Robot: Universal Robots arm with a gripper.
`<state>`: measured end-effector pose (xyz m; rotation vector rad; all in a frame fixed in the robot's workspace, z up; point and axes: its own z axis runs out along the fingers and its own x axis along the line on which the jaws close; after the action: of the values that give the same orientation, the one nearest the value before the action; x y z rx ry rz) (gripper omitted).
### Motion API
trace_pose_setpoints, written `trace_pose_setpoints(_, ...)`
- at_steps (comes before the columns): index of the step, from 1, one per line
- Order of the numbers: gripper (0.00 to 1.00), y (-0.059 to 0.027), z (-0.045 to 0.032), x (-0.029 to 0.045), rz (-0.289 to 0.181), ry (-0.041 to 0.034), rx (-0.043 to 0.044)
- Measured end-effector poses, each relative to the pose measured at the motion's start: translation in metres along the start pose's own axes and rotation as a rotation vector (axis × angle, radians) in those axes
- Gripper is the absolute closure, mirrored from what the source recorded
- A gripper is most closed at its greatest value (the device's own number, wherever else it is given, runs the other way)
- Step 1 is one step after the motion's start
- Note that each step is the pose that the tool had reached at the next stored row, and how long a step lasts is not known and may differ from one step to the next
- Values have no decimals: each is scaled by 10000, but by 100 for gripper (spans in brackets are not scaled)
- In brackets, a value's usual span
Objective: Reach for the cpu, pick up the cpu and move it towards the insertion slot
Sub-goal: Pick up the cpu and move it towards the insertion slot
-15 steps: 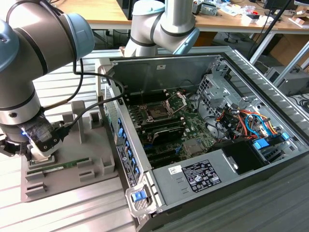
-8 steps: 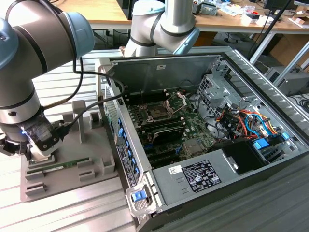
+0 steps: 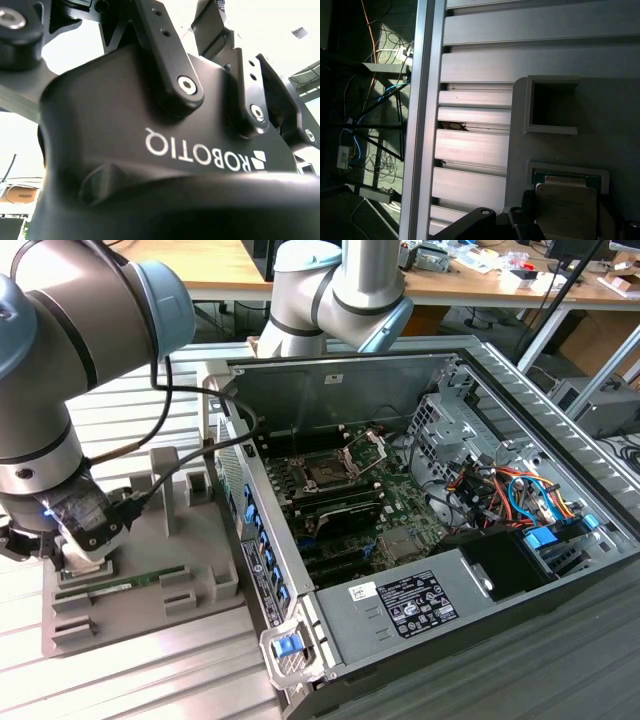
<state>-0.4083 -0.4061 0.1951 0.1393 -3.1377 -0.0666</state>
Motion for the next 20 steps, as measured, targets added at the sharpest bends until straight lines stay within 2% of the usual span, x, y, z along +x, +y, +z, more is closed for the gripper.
trace_pose_setpoints(20, 45, 3, -72, 0, 0, 1, 1)
